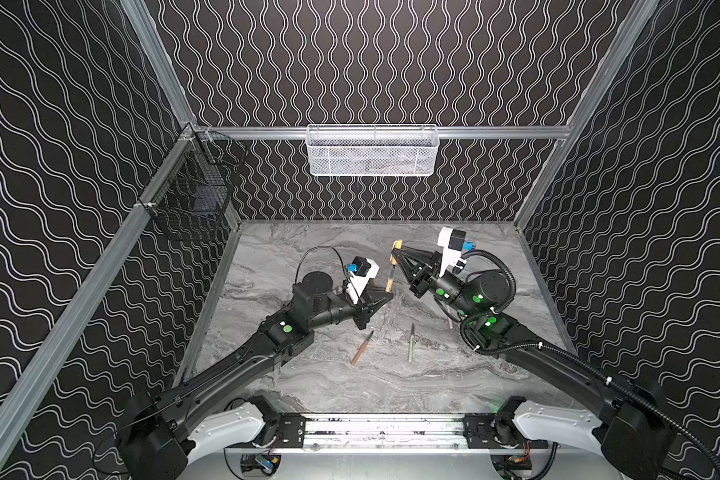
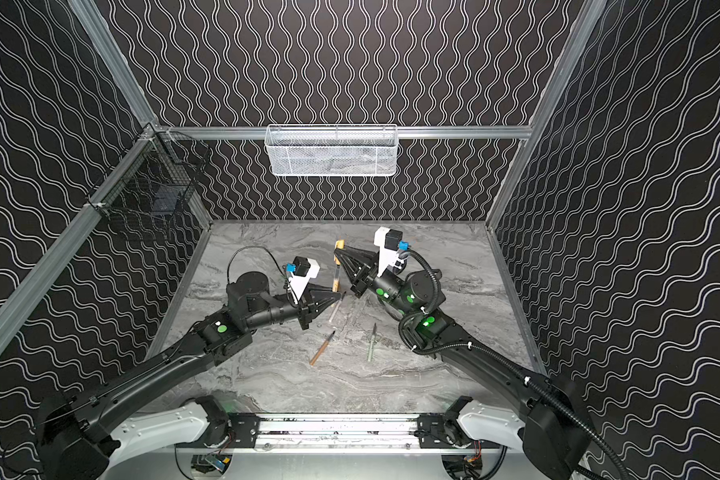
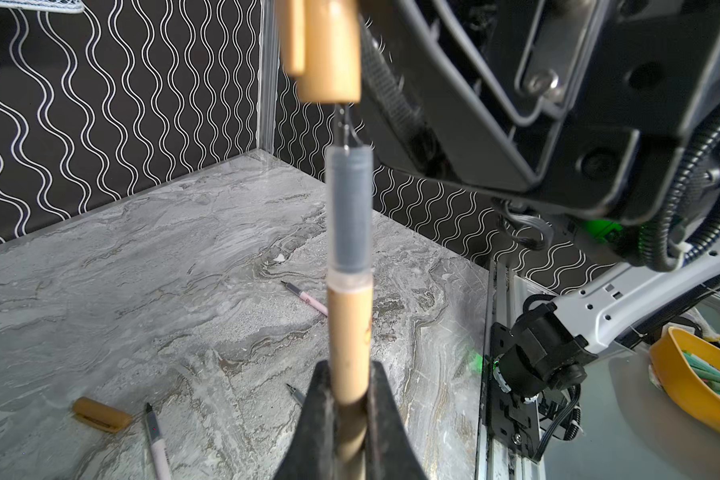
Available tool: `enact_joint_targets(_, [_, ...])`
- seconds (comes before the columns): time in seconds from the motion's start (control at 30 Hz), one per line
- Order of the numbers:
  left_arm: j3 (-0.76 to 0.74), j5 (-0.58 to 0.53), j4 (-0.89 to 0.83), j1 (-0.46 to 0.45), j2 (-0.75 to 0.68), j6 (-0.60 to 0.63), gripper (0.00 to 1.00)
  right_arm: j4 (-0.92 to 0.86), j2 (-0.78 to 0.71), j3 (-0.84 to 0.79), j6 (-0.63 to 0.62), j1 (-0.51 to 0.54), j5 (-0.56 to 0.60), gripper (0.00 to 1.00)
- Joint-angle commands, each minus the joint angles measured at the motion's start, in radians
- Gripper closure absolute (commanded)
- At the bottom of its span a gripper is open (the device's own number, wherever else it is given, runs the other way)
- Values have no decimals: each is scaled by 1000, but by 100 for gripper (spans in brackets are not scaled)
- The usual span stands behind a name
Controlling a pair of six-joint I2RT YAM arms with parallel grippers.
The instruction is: Insert the pens into the pen caps
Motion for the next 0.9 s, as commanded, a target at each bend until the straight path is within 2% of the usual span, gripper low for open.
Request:
enact_joint_targets(0.0, [4,-2,42,0,3,-2,100,18,-7,-2,3,1,0,96])
enact_joint_targets(0.4, [-9,-40,60,1,-13,-21,100,61,-14,-61,76,1,-46,94])
enact_joint_targets(0.87, [-11,-25,71,2,-16,-34,100,129,0,-91,106,11,-51,94])
